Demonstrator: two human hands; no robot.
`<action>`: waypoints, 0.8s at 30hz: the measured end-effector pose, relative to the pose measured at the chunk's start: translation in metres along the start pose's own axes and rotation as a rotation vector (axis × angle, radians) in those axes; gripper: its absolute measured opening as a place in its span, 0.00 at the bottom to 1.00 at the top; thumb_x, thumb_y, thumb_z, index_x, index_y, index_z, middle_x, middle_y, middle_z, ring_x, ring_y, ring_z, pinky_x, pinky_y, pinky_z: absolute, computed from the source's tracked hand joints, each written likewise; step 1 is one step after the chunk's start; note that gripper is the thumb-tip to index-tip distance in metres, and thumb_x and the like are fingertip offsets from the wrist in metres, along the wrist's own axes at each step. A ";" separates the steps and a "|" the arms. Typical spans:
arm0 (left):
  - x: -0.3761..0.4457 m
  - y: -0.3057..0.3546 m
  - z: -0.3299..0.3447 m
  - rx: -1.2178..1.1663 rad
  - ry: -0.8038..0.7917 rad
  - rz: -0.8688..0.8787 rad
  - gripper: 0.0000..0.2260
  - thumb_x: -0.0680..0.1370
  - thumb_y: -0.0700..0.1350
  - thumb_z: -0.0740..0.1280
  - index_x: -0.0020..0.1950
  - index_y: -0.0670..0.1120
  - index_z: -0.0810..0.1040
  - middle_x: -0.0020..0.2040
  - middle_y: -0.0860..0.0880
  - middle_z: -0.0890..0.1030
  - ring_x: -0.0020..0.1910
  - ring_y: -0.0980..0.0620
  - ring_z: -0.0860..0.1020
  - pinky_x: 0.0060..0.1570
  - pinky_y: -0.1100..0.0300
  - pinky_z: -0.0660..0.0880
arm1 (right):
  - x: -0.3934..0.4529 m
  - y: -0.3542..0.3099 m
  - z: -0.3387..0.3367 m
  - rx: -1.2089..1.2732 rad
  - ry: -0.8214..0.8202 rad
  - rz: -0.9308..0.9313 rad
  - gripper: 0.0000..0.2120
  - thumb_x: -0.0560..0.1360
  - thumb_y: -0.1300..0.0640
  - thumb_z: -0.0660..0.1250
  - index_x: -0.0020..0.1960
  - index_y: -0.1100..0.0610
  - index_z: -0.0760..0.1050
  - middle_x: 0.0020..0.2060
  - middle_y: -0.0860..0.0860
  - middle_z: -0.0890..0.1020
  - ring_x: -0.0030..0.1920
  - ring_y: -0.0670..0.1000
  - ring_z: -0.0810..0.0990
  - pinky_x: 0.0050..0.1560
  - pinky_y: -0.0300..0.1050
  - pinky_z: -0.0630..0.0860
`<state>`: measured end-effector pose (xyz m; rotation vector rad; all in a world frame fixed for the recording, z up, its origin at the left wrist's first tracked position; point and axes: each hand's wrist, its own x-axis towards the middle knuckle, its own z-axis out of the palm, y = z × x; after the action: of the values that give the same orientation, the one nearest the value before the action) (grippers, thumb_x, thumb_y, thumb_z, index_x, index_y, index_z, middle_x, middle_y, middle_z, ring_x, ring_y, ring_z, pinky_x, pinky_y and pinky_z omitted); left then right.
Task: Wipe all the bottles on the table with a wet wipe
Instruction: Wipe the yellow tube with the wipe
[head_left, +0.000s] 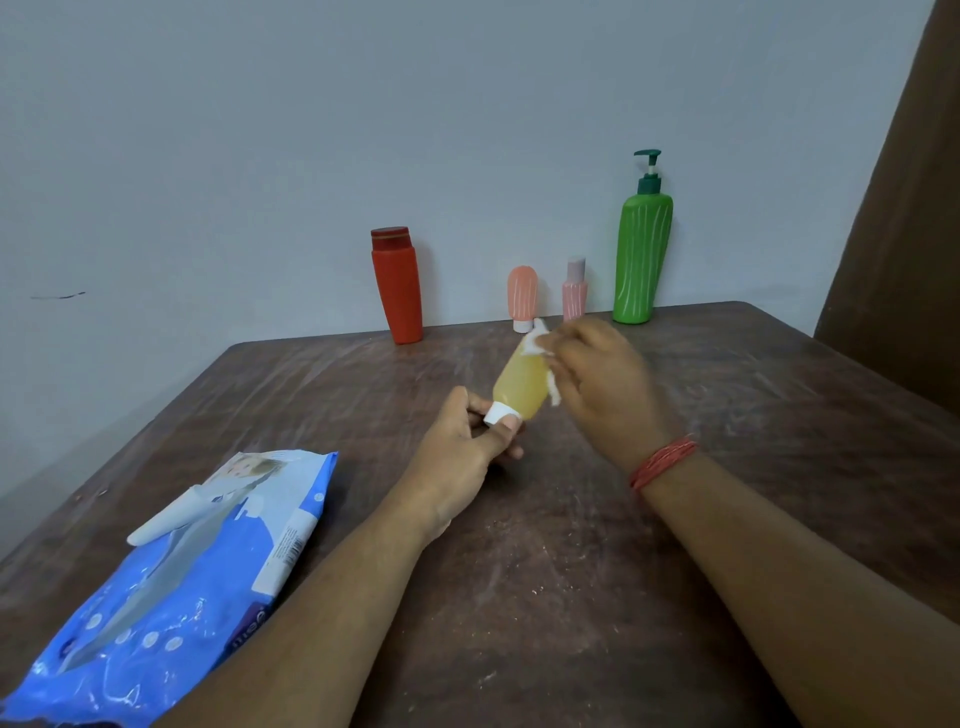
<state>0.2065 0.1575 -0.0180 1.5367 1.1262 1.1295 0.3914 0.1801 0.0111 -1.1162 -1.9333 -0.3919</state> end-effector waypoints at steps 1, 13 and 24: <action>0.000 0.000 0.001 0.034 -0.021 0.000 0.07 0.82 0.45 0.67 0.53 0.45 0.71 0.52 0.46 0.84 0.45 0.52 0.84 0.59 0.45 0.77 | 0.000 0.004 -0.001 -0.005 0.027 0.049 0.14 0.74 0.68 0.69 0.58 0.63 0.80 0.51 0.57 0.80 0.51 0.57 0.79 0.54 0.47 0.76; 0.003 -0.003 -0.001 -0.034 -0.012 0.004 0.06 0.82 0.43 0.67 0.50 0.45 0.70 0.52 0.44 0.84 0.43 0.52 0.83 0.54 0.48 0.77 | 0.001 0.000 0.005 0.036 0.023 0.002 0.10 0.74 0.67 0.70 0.54 0.62 0.82 0.48 0.56 0.80 0.48 0.56 0.79 0.51 0.41 0.71; 0.002 -0.001 -0.002 -0.223 0.001 -0.025 0.05 0.82 0.38 0.65 0.50 0.43 0.69 0.50 0.42 0.85 0.42 0.51 0.82 0.47 0.55 0.79 | 0.000 -0.007 0.000 0.074 0.043 -0.033 0.10 0.74 0.66 0.70 0.54 0.62 0.82 0.48 0.55 0.81 0.49 0.55 0.79 0.49 0.50 0.79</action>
<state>0.2047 0.1604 -0.0184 1.3462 0.9818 1.1965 0.3860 0.1765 0.0119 -1.0214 -1.9153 -0.3561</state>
